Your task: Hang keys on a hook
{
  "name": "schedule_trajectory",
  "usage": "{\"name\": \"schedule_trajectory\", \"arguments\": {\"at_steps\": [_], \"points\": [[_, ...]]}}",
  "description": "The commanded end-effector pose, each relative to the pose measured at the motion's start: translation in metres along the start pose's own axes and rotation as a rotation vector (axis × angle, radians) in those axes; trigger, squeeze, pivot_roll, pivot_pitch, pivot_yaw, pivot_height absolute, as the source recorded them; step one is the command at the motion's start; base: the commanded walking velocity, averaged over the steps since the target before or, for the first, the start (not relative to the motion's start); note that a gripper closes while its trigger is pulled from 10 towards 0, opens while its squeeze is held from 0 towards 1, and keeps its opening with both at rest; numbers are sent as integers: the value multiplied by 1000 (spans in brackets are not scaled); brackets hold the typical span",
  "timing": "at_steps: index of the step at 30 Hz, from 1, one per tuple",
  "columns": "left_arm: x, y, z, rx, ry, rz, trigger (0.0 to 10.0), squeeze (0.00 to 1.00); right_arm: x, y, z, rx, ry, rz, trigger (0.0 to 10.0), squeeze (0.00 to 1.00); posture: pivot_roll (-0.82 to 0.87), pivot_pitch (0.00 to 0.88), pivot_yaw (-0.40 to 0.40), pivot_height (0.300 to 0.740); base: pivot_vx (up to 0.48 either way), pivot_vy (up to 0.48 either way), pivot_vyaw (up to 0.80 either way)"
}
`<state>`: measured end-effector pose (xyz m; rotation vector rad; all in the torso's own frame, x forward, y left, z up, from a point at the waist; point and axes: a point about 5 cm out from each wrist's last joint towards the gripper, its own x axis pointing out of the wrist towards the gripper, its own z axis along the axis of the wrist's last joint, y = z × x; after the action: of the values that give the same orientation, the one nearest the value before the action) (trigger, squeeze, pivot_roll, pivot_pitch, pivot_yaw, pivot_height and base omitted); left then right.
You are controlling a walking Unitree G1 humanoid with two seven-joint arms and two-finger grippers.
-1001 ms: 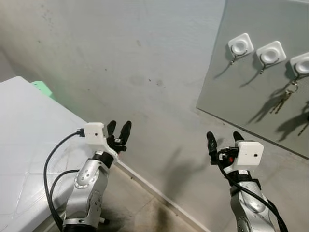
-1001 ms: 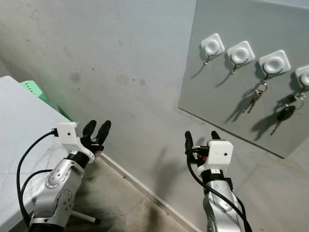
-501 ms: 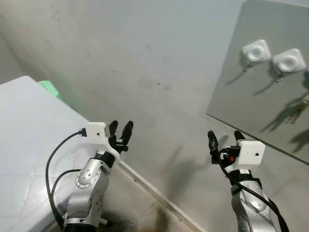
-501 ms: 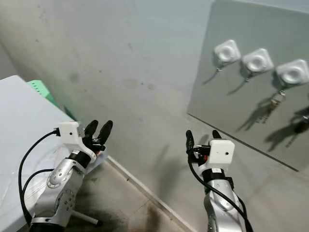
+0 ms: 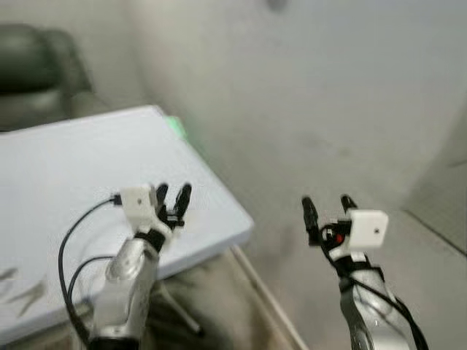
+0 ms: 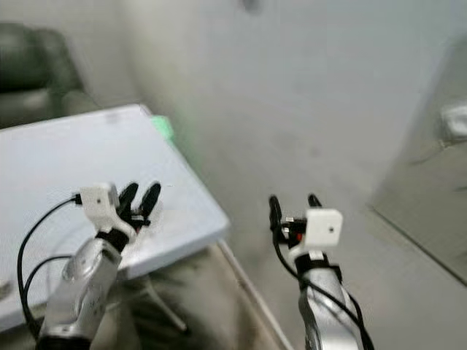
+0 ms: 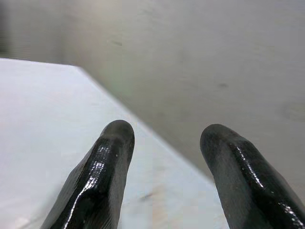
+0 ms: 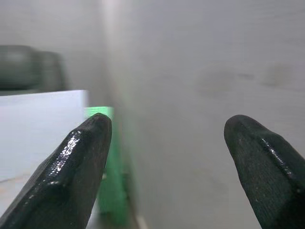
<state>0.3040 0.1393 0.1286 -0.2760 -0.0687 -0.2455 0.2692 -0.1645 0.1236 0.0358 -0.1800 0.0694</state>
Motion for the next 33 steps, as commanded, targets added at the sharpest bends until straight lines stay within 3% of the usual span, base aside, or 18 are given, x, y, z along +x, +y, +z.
{"name": "schedule_trajectory", "arguments": {"at_steps": [1,20,33], "points": [[3,-7,0,5,7,-22,10000,0,0,-4,3,-3,-8,-9,10000,0,37,0,-12,740,0,0,800],[4,-11,-4,-18,20,-34,10000,0,-1,-5,4,6,-7,11,10000,0,25,0,-19,740,0,0,800],[4,-11,-6,-59,22,-22,10000,0,-2,-1,6,49,-13,42,10000,0,27,0,-30,740,0,76,0]]}}
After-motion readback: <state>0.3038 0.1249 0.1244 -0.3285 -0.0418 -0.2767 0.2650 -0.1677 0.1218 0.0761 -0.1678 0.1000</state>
